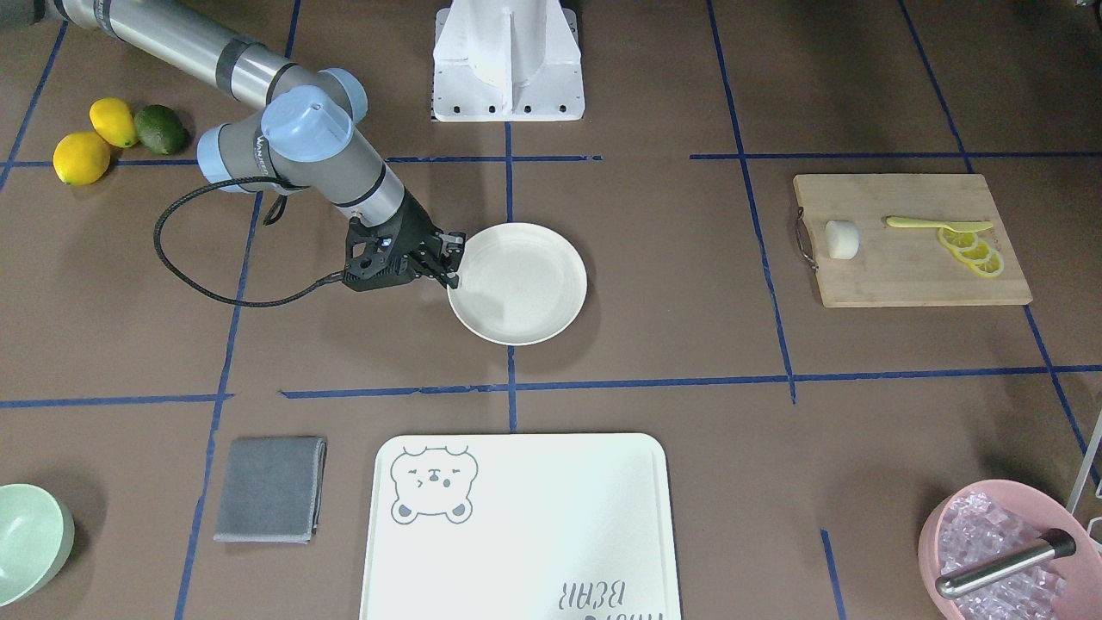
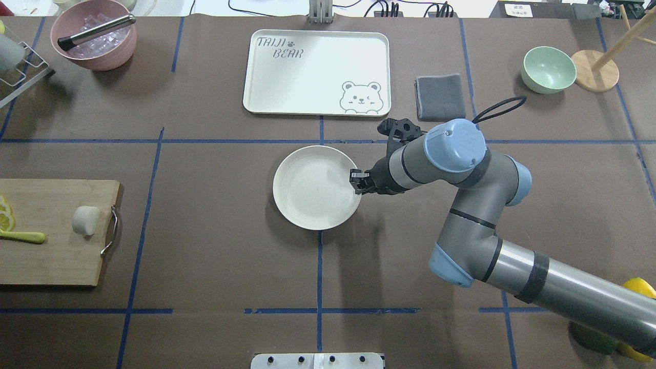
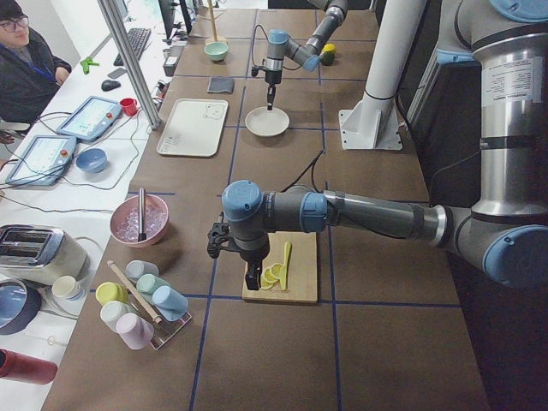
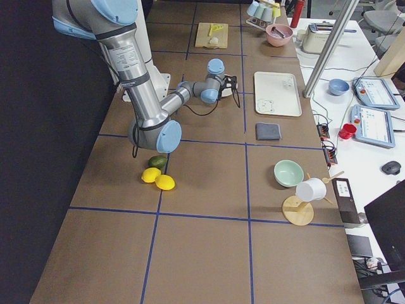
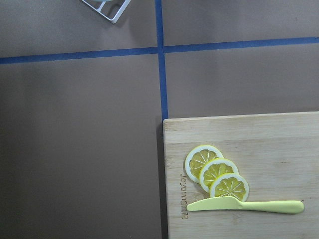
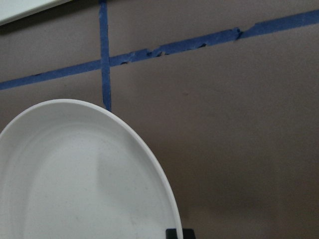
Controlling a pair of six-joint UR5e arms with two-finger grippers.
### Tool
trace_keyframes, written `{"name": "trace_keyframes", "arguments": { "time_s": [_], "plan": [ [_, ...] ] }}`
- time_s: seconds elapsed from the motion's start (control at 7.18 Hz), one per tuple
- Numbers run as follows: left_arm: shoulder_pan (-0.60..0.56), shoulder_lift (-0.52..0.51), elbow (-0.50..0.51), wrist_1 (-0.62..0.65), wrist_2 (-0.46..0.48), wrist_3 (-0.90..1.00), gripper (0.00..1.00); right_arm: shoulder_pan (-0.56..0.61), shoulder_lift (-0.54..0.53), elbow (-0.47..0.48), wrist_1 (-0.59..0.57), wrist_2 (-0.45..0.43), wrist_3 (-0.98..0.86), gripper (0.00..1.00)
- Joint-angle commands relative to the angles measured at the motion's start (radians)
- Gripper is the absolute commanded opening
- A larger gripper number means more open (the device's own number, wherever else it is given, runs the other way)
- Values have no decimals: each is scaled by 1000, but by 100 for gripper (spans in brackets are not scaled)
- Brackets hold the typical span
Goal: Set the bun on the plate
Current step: 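Drag the white plate with the right gripper toward the table center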
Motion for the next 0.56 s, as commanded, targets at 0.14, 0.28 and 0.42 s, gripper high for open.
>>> {"name": "trace_keyframes", "arguments": {
  "time_s": [0.14,0.28,0.42],
  "plan": [
    [5,0,1,0,0,0,100,-28,2,-1,-5,-29,2,53],
    [5,0,1,0,0,0,100,-30,2,5,-5,-52,2,100],
    [5,0,1,0,0,0,100,-13,2,4,-14,-43,-1,100]
  ]
}}
